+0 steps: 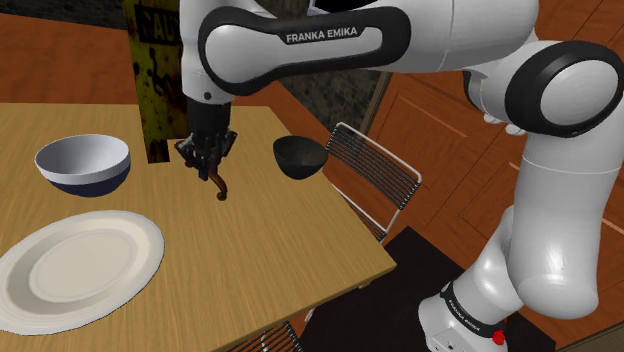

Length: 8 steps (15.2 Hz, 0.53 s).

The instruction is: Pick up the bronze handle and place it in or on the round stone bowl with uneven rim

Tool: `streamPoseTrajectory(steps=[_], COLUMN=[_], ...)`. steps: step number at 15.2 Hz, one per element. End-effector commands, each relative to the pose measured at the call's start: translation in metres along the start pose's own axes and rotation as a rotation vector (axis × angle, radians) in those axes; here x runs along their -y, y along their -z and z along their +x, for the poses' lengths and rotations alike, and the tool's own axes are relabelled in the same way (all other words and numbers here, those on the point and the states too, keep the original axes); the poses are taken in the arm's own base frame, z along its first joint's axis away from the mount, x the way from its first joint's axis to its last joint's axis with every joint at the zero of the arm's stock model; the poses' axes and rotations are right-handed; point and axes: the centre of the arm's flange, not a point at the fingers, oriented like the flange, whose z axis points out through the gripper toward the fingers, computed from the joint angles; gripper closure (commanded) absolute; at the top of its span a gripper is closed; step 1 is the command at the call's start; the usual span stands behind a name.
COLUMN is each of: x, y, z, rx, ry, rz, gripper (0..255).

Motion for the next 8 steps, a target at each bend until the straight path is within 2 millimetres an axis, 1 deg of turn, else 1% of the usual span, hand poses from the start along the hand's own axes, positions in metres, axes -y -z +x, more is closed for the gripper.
streamPoseTrajectory(steps=[1,8], x=[0.002,0.005], y=[0.01,0.047], z=[0.0,-0.002], rx=[0.0,0.0], ry=[0.0,0.0], rz=[0.0,0.0], gripper=[255,255])
